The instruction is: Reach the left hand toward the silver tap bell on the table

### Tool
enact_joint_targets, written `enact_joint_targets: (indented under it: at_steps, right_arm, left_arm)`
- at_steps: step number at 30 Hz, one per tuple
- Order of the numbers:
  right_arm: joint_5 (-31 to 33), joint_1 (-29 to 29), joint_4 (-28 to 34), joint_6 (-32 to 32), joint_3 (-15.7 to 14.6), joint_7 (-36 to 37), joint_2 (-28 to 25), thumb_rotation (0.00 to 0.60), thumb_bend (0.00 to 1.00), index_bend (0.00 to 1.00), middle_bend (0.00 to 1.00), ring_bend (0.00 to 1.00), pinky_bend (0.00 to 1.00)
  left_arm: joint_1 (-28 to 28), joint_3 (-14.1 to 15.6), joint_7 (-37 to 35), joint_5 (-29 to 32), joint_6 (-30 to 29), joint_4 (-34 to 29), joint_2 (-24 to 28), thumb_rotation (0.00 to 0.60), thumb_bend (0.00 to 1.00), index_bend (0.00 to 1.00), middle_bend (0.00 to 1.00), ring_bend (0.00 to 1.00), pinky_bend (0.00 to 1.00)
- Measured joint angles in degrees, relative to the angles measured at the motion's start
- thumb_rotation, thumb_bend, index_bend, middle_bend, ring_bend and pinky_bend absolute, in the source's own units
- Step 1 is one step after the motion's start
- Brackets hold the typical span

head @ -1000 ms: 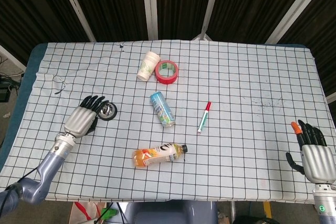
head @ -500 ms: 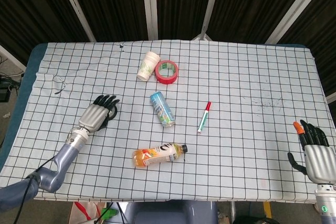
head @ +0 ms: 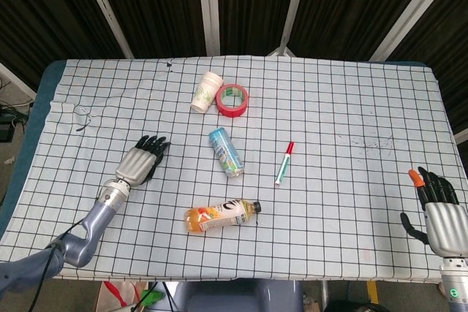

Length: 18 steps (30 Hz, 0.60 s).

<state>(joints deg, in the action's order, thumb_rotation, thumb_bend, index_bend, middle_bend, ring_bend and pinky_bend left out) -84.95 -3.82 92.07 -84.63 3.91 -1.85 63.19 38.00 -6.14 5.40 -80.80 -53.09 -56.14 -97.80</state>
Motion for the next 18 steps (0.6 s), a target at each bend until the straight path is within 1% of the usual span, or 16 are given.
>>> enact_joint_targets:
  at_steps: [4, 7, 10, 13, 15, 18]
  right_arm:
    - [-0.1, -0.1, 0.0, 0.1, 0.0, 0.0, 0.0, 0.6, 0.39, 0.09, 0.0, 0.02, 0.1]
    - [-0.2, -0.1, 0.0, 0.1, -0.1, 0.0, 0.0, 0.6, 0.39, 0.09, 0.0, 0.02, 0.1]
    - [-0.1, 0.0, 0.0, -0.1, 0.0, 0.0, 0.0, 0.6, 0.39, 0.09, 0.0, 0.02, 0.1]
    - [-0.1, -0.2, 0.0, 0.3, 0.0, 0.0, 0.1, 0.6, 0.39, 0.09, 0.0, 0.02, 0.1]
    - [-0.1, -0.3, 0.0, 0.5, -0.1, -0.3, 0.2, 0.6, 0.39, 0.09, 0.0, 0.02, 0.1]
    - [-0.2, -0.4, 0.2, 0.6, -0.2, -0.5, 0.2, 0.6, 0.39, 0.09, 0.0, 0.02, 0.1]
  left_arm:
    - [-0.2, -0.1, 0.6, -0.5, -1.6, -2.3, 1.3, 0.6, 1.0, 0.06, 0.01, 0.0, 0.04]
    - [-0.8, -0.5, 0.9, -1.1, -4.4, -5.6, 3.3, 0.6, 1.0, 0.07, 0.03, 0.0, 0.04]
    - [-2.0, -1.0, 1.4, -1.6, -8.5, -10.6, 6.6, 0.6, 1.0, 0.08, 0.02, 0.0, 0.04]
    - [-4.2, -1.2, 2.6, -1.8, -12.0, -17.6, 11.5, 0.6, 1.0, 0.08, 0.02, 0.0, 0.04]
    - [-6.3, -0.9, 4.4, -1.6, -14.5, -23.1, 15.7, 0.6, 1.0, 0.08, 0.02, 0.0, 0.04]
    - [-10.4, 0.4, 7.8, -1.0, -17.9, -31.0, 22.1, 0.6, 1.0, 0.08, 0.03, 0.0, 0.04]
